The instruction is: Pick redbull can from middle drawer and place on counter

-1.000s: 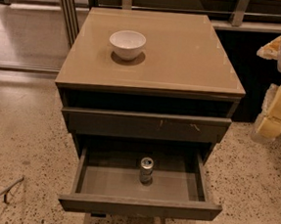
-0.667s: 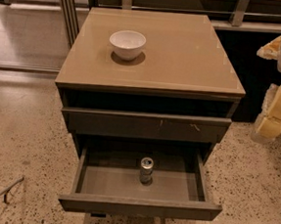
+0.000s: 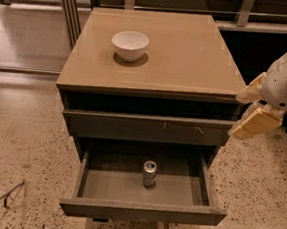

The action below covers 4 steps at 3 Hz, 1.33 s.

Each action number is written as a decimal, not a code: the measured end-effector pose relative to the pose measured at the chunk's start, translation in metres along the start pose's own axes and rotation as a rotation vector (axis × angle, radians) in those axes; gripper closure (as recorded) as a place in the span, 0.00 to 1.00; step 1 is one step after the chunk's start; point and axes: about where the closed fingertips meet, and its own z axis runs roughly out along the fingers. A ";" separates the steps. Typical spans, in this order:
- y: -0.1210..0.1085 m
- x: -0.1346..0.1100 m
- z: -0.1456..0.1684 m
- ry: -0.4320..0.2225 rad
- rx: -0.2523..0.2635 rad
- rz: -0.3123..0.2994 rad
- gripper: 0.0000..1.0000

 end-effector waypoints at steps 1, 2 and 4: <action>0.001 -0.007 0.070 -0.083 -0.026 0.035 0.65; 0.009 -0.023 0.152 -0.136 -0.075 0.065 0.89; 0.005 -0.025 0.156 -0.147 -0.056 0.069 1.00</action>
Offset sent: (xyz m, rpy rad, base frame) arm 0.0698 0.1071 -0.2265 0.2532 0.0864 -0.0169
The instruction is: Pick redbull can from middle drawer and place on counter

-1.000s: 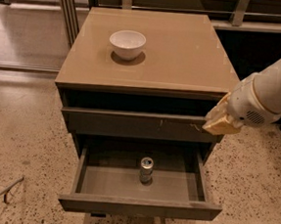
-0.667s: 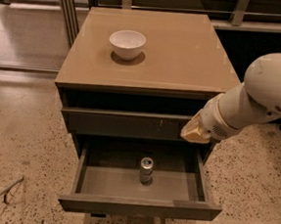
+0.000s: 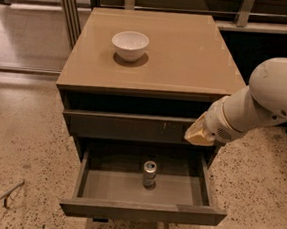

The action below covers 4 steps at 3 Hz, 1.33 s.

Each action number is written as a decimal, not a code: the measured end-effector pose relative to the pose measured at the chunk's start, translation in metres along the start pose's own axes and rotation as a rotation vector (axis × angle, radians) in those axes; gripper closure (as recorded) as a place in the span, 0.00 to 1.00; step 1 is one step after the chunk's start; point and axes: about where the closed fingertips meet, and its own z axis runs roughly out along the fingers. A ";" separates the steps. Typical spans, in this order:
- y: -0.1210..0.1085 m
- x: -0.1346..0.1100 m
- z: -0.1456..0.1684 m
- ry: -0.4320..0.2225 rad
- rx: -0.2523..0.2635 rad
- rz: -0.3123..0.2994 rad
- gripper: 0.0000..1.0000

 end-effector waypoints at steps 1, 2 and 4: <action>0.003 0.026 0.041 -0.023 -0.028 -0.010 1.00; 0.004 0.056 0.116 -0.090 -0.066 0.009 1.00; 0.014 0.085 0.210 -0.172 -0.137 0.073 1.00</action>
Offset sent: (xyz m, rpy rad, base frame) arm 0.0414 0.0013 -0.2396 0.2184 0.0413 0.0286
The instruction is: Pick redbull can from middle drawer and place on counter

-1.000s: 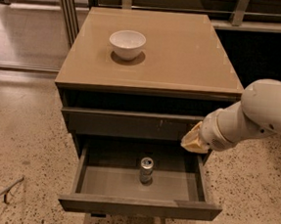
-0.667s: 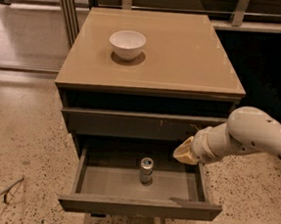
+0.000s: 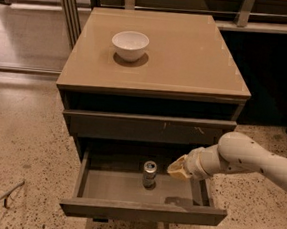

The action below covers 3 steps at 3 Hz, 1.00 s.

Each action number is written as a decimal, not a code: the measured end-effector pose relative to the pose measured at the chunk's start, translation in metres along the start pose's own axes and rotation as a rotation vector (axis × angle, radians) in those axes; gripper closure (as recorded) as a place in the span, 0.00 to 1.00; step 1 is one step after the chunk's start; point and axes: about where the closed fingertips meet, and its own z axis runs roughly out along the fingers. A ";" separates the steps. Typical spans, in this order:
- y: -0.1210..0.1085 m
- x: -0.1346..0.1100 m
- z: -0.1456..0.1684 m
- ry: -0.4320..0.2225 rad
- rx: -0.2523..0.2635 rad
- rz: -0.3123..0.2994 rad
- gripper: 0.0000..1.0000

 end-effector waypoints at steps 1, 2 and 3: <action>0.000 -0.001 -0.001 0.000 0.002 -0.002 1.00; 0.003 0.009 0.010 -0.004 -0.007 -0.034 0.81; 0.000 0.021 0.026 -0.028 0.001 -0.070 0.58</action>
Offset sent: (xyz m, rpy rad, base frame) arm -0.0066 -0.0026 -0.0335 -0.0033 -0.0394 0.0698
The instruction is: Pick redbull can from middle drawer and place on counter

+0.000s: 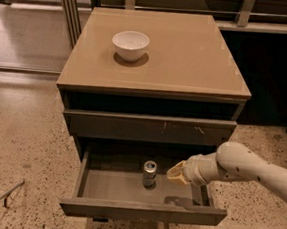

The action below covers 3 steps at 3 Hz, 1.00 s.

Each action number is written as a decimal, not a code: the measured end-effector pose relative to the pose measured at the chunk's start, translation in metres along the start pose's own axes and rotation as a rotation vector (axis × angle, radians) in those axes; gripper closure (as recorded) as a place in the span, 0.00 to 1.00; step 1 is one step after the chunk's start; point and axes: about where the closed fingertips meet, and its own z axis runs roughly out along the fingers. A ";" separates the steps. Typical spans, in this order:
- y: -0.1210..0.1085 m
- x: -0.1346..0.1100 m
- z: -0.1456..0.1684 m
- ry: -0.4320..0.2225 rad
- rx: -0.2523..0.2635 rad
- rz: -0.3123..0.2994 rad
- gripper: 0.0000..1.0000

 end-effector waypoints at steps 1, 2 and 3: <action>-0.006 0.013 0.015 -0.023 0.024 -0.025 0.35; -0.017 0.027 0.031 -0.053 0.061 -0.022 0.19; -0.028 0.038 0.051 -0.091 0.089 -0.003 0.16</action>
Offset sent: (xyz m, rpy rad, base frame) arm 0.0320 -0.0157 -0.0668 0.0573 -0.1230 -0.0620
